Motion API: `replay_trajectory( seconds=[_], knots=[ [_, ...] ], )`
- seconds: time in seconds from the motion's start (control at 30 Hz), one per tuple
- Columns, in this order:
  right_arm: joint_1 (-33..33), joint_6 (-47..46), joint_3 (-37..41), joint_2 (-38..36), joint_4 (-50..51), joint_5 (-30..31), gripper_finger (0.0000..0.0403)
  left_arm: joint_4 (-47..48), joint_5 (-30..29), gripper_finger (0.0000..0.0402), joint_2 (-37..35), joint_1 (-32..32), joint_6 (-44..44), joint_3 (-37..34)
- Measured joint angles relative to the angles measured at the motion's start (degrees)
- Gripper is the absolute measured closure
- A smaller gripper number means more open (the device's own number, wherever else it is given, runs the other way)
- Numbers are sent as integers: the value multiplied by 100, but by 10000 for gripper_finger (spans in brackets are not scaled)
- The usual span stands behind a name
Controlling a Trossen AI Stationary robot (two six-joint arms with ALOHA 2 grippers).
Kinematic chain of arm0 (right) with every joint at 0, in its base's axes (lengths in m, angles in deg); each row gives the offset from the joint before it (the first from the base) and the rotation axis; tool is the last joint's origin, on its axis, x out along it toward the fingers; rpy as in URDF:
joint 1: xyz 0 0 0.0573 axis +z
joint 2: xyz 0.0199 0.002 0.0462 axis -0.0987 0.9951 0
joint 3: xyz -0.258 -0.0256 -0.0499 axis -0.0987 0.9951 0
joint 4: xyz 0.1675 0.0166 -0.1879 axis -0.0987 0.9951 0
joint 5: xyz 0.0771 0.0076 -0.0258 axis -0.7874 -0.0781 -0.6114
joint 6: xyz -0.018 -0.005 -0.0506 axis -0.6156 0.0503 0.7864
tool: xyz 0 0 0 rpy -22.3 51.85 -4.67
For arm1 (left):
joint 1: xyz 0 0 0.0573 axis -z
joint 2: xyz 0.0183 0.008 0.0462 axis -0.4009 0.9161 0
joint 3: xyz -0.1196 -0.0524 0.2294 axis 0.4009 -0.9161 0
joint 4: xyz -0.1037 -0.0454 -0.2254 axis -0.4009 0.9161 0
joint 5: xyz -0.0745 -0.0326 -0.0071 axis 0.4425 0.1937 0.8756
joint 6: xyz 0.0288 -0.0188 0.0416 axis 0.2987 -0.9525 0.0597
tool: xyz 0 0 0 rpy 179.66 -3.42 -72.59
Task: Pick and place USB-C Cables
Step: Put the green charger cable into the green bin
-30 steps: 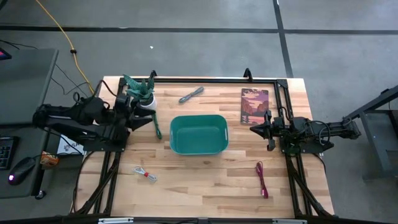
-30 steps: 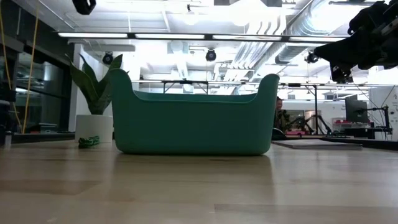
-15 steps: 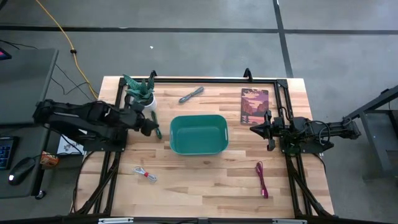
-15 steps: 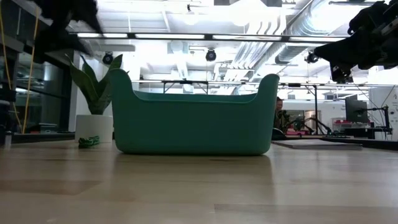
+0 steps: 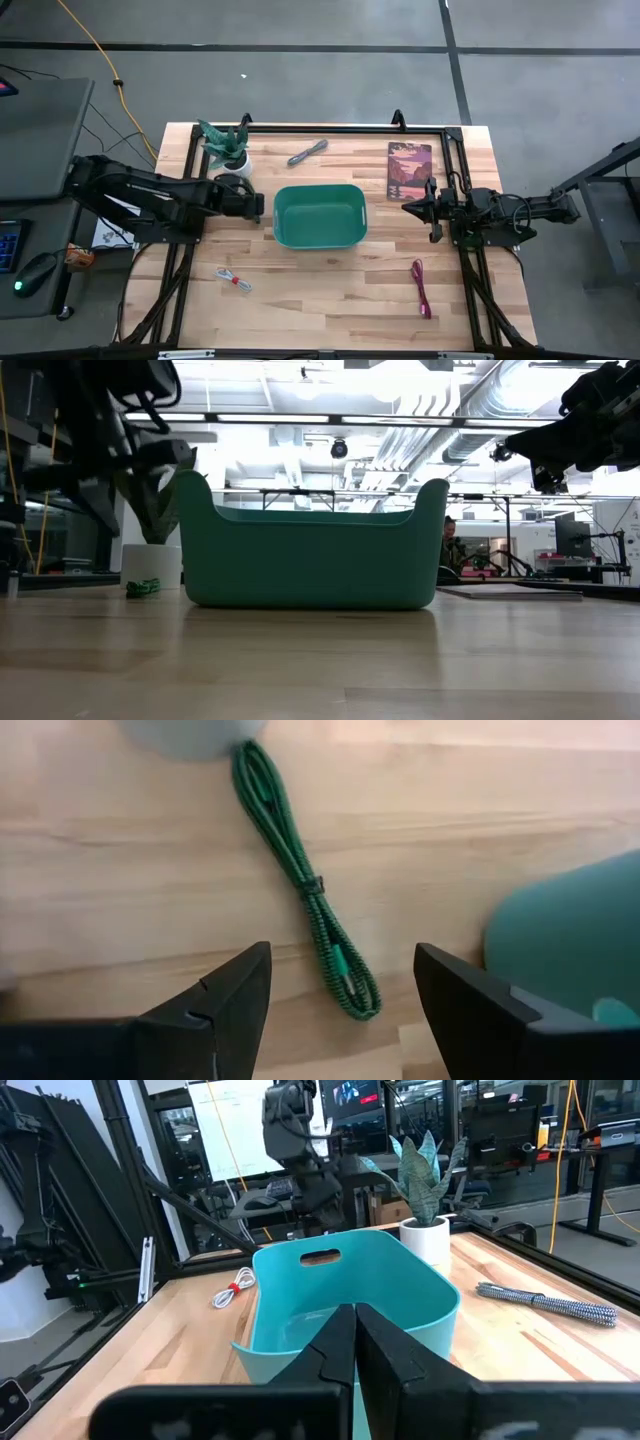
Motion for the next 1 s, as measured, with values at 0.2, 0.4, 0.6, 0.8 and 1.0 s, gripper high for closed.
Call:
replay_trajectory(
  seconds=[0.2,0.4,0.6,0.8,1.0],
  knots=[
    [-2,0,0,0,1,0,403,-783,70,174,119,-341,-429,-584],
    [0,0,0,0,2,0,403,-1567,162,174,122,-920,-578,-998],
    [0,0,0,0,0,0,403,-1708,194,174,294,-1268,-360,-1051],
    [0,0,0,0,1,0,403,-2004,565,174,846,-1330,-286,-1051],
    [0,0,0,0,0,0,403,-2133,580,184,1241,-1244,-237,-1024]
  ],
)
